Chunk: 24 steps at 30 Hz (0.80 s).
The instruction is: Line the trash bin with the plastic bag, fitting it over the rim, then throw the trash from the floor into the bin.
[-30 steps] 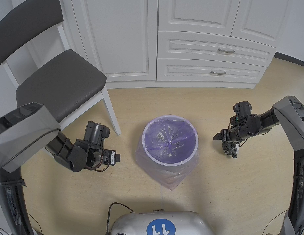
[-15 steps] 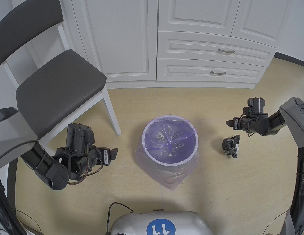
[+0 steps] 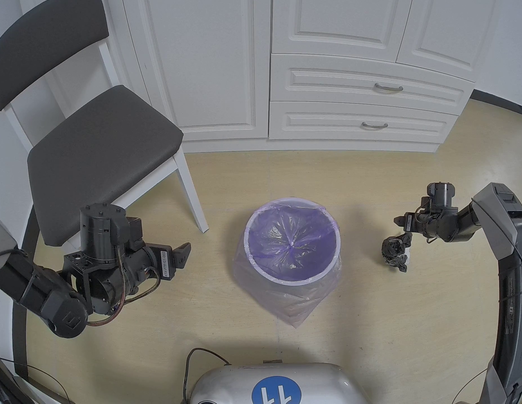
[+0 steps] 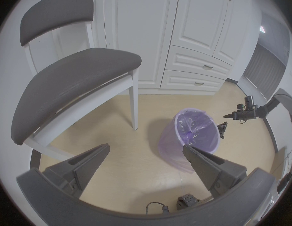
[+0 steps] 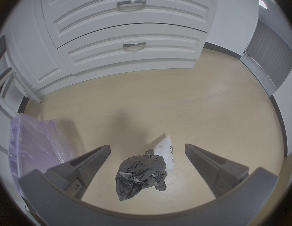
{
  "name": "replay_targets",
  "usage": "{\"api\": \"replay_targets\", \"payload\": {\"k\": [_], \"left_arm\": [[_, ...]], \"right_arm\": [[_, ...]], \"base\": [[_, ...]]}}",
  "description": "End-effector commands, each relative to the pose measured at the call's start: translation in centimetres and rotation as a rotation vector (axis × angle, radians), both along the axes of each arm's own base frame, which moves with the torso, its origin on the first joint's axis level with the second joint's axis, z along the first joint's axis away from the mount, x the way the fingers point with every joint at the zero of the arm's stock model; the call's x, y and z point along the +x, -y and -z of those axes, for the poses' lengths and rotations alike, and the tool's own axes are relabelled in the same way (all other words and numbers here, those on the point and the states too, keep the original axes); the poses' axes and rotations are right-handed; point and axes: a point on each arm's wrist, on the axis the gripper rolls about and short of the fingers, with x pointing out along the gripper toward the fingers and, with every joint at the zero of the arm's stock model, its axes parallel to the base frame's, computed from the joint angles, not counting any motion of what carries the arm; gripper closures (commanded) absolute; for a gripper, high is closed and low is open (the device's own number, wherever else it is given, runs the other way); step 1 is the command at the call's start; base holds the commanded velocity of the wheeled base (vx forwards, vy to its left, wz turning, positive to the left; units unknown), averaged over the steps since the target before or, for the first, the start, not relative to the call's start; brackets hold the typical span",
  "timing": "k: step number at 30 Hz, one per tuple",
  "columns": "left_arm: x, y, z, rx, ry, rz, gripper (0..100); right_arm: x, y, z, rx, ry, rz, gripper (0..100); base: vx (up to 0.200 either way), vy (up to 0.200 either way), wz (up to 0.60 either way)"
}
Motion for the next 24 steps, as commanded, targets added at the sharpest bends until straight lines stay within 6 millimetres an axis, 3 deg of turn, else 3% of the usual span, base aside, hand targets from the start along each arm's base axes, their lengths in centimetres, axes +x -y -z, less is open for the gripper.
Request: {"api": "replay_targets", "payload": {"k": [1,6,11,17,19,20,24], "left_arm": [[-1.0,-0.1,-1.8,-0.025,0.059,0.010,0],[-2.4,0.1,-3.5,-0.049,0.112,0.036,0],[-3.2,0.1,-4.3,-0.043,0.143,0.057,0],[-4.0,-0.4,-5.9,-0.066,0.198,0.056,0],[-4.1,-0.4,-6.1,-0.070,0.206,0.056,0],[-4.5,-0.6,-6.6,-0.077,0.221,0.059,0],[-5.0,-0.8,-7.2,-0.076,0.241,0.064,0]], "right_arm": [[0.2,0.2,0.4,0.013,0.000,0.016,0],[-1.1,0.1,-2.6,0.025,0.039,0.020,0],[-1.4,0.0,-2.2,0.013,0.068,0.022,0],[-5.6,-0.4,-4.9,-0.012,0.197,0.018,0],[-6.1,-0.5,-5.1,-0.012,0.195,0.018,0],[-7.6,-0.7,-5.2,-0.007,0.159,0.016,0],[-9.7,-1.1,-5.4,0.018,0.089,0.023,0]], "base": [[0.000,0.000,0.00],[0.000,0.000,0.00],[0.000,0.000,0.00],[0.000,0.000,0.00],[0.000,0.000,0.00],[0.000,0.000,0.00],[0.000,0.000,0.00]]}}
